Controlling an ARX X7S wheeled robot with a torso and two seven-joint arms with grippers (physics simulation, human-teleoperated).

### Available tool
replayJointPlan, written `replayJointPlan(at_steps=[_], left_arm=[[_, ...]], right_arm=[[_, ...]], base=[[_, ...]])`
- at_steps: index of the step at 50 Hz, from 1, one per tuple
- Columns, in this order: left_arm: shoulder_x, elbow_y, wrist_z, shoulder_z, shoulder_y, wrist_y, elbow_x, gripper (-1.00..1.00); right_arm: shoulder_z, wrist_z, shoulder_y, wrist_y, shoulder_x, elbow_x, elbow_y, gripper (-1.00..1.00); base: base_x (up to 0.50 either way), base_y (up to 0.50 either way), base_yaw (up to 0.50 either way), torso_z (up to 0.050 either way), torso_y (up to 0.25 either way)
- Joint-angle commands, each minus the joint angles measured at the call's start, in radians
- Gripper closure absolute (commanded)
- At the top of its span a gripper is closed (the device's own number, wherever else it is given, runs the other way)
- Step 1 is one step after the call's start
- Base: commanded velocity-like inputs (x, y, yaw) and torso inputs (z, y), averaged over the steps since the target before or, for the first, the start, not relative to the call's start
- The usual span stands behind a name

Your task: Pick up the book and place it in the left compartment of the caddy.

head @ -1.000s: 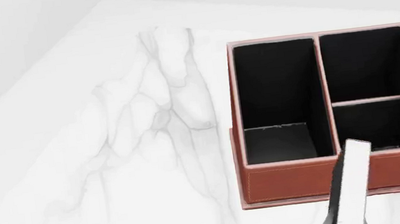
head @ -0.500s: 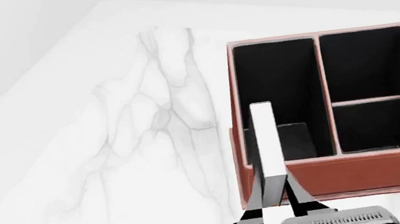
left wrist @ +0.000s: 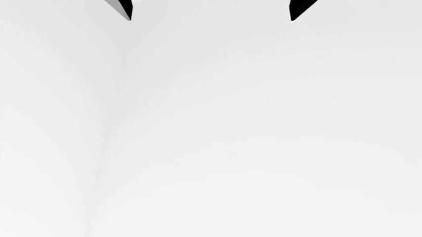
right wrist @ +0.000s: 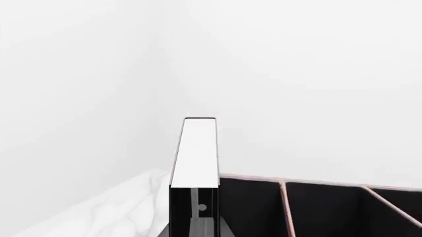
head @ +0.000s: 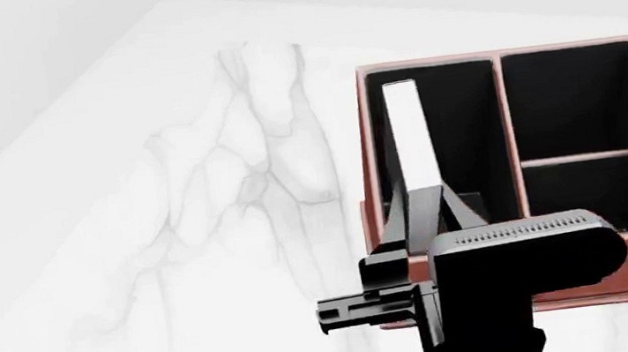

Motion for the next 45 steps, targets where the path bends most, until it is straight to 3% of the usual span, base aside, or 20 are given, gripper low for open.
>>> replayJointPlan(at_steps=[1,22,35,45], left_arm=[[0.018,0.026,0.057,-0.009,0.024,-0.001,-0.03,-1.0],[0.013,0.027,0.054,-0.004,0.029,0.005,-0.031,-1.0],[0.01,0.028,0.052,0.001,0.029,0.005,-0.033,-1.0],[0.0,0.014,0.054,-0.01,0.012,0.002,-0.048,-1.0]], right_arm=[[0.078,-0.012,0.073,0.072,-0.009,-0.028,-0.007,1.0],[0.122,-0.143,0.159,0.008,-0.059,0.045,0.244,1.0],[0.12,-0.154,0.147,-0.013,-0.058,0.041,0.255,1.0],[0.097,-0.241,0.259,-0.088,-0.128,-0.008,0.498,1.0]], base=[[0.0,0.0,0.0,0.0,0.0],[0.0,0.0,0.0,0.001,0.001],[0.0,0.0,0.0,0.0,0.002],[0.0,0.0,0.0,0.0,0.001]])
